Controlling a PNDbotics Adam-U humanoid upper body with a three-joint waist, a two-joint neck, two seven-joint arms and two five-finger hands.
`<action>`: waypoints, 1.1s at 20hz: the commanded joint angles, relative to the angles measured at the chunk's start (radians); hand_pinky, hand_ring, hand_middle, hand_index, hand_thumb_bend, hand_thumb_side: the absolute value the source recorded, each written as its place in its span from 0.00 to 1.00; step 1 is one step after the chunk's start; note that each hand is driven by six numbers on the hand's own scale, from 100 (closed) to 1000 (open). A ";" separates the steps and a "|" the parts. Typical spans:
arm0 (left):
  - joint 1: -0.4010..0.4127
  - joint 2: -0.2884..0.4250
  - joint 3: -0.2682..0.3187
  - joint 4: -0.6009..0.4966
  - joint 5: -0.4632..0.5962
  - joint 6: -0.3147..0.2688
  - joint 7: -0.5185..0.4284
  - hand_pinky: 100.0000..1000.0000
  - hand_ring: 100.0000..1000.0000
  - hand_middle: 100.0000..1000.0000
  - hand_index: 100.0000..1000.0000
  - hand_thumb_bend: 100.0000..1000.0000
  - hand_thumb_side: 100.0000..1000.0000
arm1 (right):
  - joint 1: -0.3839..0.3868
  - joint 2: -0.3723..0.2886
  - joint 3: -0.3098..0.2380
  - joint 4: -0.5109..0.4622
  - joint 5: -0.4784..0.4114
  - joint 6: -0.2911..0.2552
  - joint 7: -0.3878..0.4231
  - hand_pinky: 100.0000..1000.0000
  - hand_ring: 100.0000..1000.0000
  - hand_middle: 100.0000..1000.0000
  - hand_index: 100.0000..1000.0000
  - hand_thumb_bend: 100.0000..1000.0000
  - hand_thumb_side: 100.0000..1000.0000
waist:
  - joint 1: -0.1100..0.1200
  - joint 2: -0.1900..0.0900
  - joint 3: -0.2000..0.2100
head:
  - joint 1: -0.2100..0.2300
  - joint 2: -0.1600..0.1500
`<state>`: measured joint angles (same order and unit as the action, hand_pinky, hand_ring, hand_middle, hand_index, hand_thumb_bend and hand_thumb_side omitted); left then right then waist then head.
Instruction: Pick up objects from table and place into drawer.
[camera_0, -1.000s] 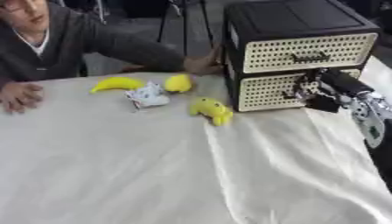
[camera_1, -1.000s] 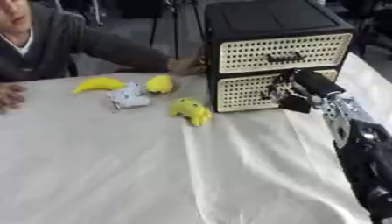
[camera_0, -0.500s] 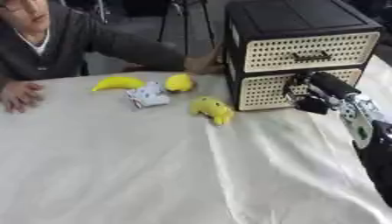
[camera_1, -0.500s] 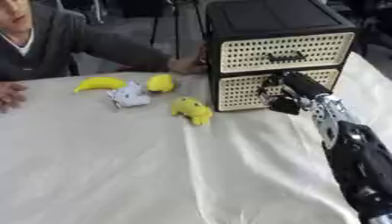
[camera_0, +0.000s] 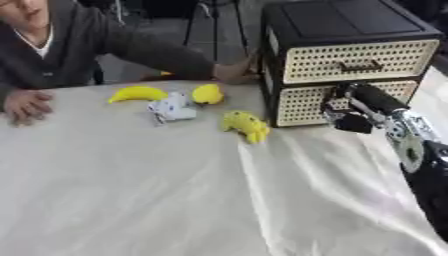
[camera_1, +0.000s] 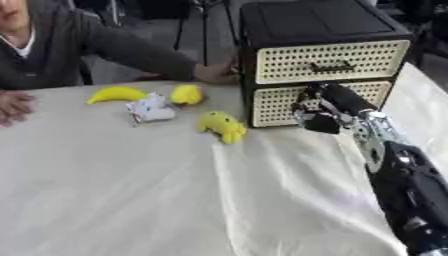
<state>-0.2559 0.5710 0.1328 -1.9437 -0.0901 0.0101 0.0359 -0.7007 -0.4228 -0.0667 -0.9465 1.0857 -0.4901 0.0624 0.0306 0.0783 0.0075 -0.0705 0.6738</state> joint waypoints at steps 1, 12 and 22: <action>0.000 0.021 0.014 -0.005 -0.009 0.003 -0.002 0.58 0.43 0.53 0.70 0.48 0.80 | 0.031 -0.056 0.001 -0.114 -0.111 -0.017 -0.015 0.52 0.71 0.73 0.69 0.00 0.85 | -0.006 -0.016 -0.007 | 0.007 -0.006; 0.029 0.024 0.021 0.017 -0.027 0.004 -0.011 0.58 0.42 0.53 0.69 0.47 0.81 | 0.334 -0.125 -0.028 -0.481 -0.504 0.029 0.034 0.48 0.67 0.73 0.67 0.00 0.79 | -0.032 -0.024 -0.049 | 0.023 -0.004; 0.046 0.022 0.023 0.026 -0.032 0.000 -0.017 0.59 0.43 0.54 0.69 0.46 0.82 | 0.455 -0.115 -0.058 -0.556 -0.604 0.070 0.055 0.47 0.67 0.73 0.66 0.00 0.80 | -0.034 -0.031 -0.065 | 0.030 -0.006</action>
<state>-0.2026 0.5710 0.1449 -1.9119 -0.1187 0.0122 0.0218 -0.2368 -0.5077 -0.1114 -1.4752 0.4985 -0.4247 0.1181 -0.0028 0.0578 -0.0558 -0.0441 0.6740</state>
